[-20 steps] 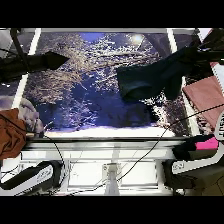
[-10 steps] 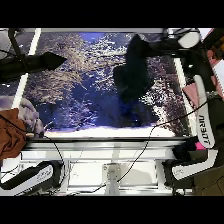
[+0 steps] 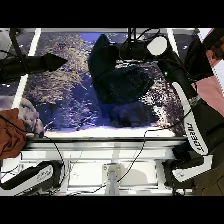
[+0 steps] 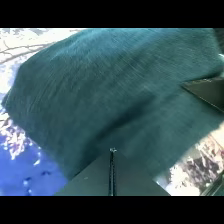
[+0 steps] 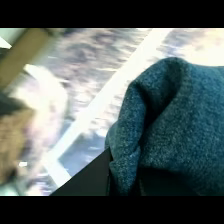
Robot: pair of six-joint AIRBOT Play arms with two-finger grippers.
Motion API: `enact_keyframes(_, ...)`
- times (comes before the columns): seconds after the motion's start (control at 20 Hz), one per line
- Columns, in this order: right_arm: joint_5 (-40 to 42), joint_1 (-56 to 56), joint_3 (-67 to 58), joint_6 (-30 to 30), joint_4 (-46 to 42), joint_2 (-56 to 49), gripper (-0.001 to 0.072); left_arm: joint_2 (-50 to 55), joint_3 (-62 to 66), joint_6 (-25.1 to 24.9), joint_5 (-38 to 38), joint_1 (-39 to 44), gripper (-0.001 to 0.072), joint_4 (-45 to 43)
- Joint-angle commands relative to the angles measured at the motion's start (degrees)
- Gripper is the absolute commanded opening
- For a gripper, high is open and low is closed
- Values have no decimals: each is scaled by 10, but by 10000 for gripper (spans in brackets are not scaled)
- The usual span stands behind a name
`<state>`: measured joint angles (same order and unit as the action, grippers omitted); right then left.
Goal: Fold the clothes and pants, and hang the long-sleeved shirts on hangers.
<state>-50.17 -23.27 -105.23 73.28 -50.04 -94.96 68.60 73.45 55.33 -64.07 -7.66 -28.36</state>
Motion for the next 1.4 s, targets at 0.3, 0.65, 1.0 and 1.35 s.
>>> enact_keyframes(0.3,6,100,38,47,-163,-106,35,0,0,0,-3,0,27,0)
enact_keyframes(0.65,-6,200,38,86,-183,-115,127,0,0,0,-3,0,27,0)
enact_keyframes(1.0,-40,229,36,85,-180,-106,636,2,0,0,-3,0,28,0)
enact_keyframes(1.35,-83,221,19,45,-230,-119,635,2,0,0,-3,0,27,0)
